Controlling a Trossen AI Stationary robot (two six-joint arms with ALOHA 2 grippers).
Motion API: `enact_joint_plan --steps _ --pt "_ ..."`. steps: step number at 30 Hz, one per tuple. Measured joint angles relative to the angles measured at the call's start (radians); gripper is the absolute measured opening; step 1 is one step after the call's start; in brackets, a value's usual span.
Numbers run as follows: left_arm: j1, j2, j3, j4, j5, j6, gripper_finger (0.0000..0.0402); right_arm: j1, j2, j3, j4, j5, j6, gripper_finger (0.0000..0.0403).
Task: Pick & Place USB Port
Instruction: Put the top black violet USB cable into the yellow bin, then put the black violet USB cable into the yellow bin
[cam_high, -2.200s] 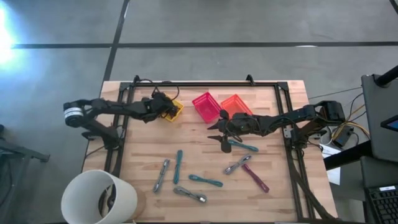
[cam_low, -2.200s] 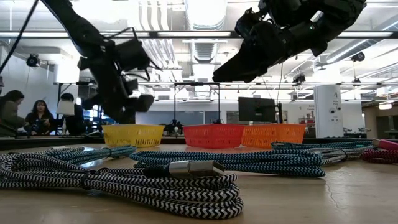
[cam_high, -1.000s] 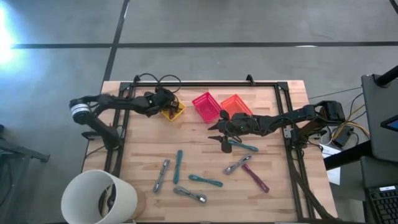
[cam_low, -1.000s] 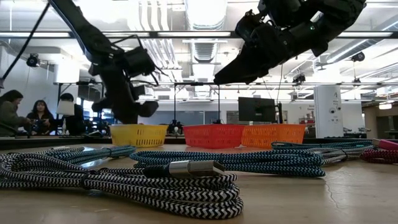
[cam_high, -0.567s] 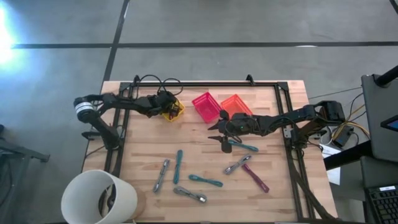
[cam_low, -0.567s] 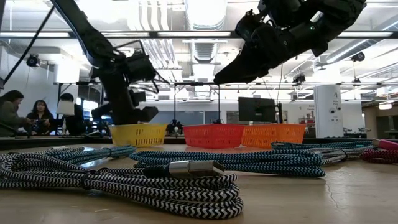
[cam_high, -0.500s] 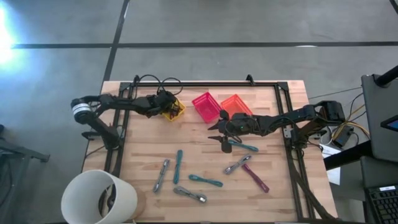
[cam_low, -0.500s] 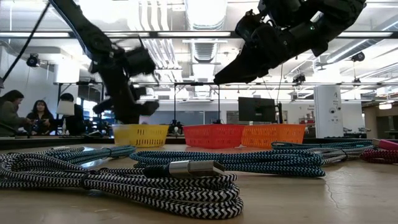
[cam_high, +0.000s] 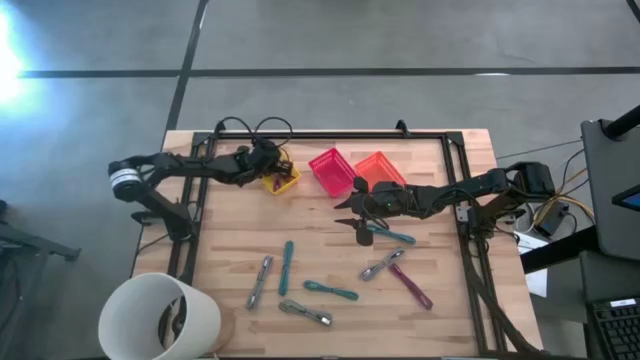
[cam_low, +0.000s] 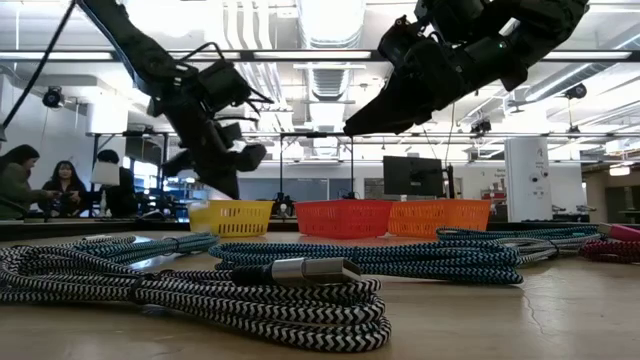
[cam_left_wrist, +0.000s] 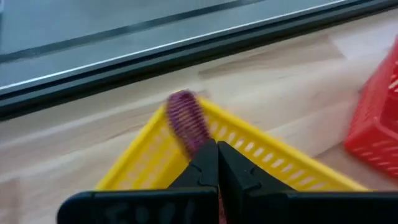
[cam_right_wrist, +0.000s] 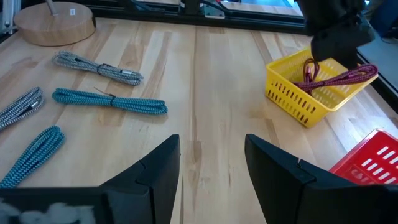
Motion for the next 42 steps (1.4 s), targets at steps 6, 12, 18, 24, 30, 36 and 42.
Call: enact_joint_plan --steps 6,12,18,24,30,36,42 --pt "0.011 0.083 0.008 0.050 0.002 0.015 0.0000 0.000 0.000 0.000 0.000 0.000 -0.004 0.0178" --pt "0.016 0.144 0.004 0.053 0.000 -0.026 0.0000 0.000 0.000 0.000 -0.007 0.000 -0.004 0.0178" --pt "0.018 0.170 0.010 0.050 0.061 -0.029 0.0000 0.000 0.000 0.000 -0.015 0.000 -0.004 0.0178" --pt "0.015 0.121 0.005 0.025 0.108 -0.016 0.0000 0.000 0.000 0.000 -0.015 0.000 0.000 0.0178" --pt "0.001 -0.035 0.005 -0.019 0.106 0.006 0.0000 0.000 0.000 0.000 -0.015 0.000 0.001 0.0178" --pt "-0.072 -0.180 -0.003 -0.047 0.104 0.062 0.0000 0.010 -0.011 0.000 -0.027 0.000 0.008 0.0178" --pt "-0.201 -0.220 -0.003 -0.047 0.104 0.109 0.0000 0.070 -0.071 0.000 -0.125 0.000 0.090 0.0178"
